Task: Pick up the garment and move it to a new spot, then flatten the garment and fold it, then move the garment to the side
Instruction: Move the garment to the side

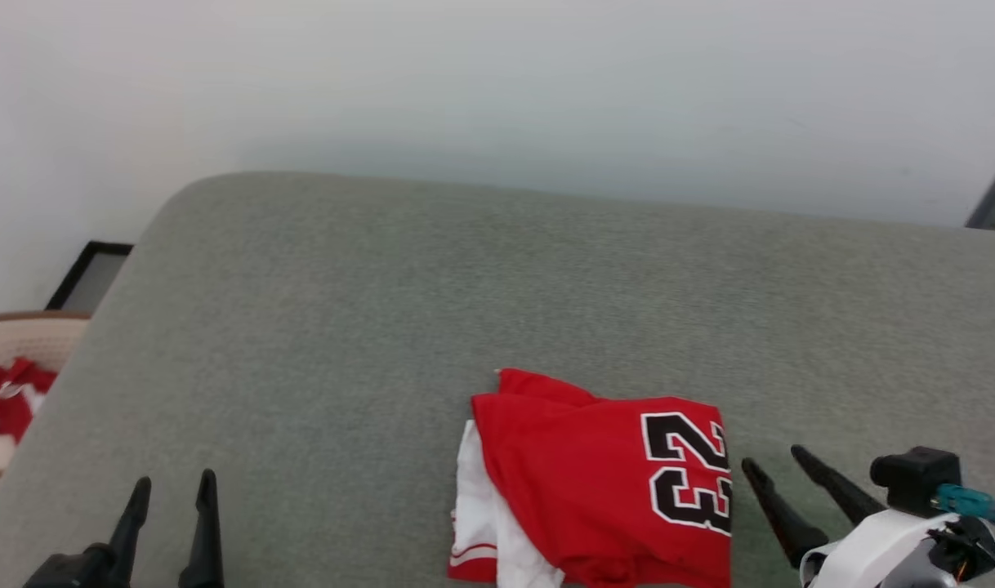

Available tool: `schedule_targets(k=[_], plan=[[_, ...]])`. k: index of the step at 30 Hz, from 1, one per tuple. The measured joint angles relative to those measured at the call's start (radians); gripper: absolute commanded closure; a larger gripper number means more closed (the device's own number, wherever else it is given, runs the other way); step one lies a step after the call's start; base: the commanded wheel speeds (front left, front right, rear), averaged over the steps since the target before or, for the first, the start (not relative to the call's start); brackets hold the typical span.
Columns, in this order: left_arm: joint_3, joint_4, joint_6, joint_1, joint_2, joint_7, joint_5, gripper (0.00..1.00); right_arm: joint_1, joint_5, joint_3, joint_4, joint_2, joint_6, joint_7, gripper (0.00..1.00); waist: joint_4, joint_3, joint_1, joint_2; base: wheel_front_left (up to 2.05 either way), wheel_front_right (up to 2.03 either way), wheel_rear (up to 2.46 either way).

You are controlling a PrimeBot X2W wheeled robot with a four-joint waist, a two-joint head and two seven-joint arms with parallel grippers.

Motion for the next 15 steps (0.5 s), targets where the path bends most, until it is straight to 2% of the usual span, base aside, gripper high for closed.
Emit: schedule_targets(k=[9,15], plan=[[-0.010,0.011,0.001,-0.002,-0.023,0.000,-0.006,0.00,-0.040,0.045,0.043,0.070,-0.026,0.000,0.224,0.00,0.088,0.020,0.0000,0.0000,0.00,0.00,0.00],[-0.018,0.016,-0.002,-0.020,-0.044,0.000,-0.003,0.00,-0.073,0.045,0.031,0.134,-0.011,0.000,0.362,0.00,0.120,0.049,0.0000,0.0000,0.00,0.00,0.00]])
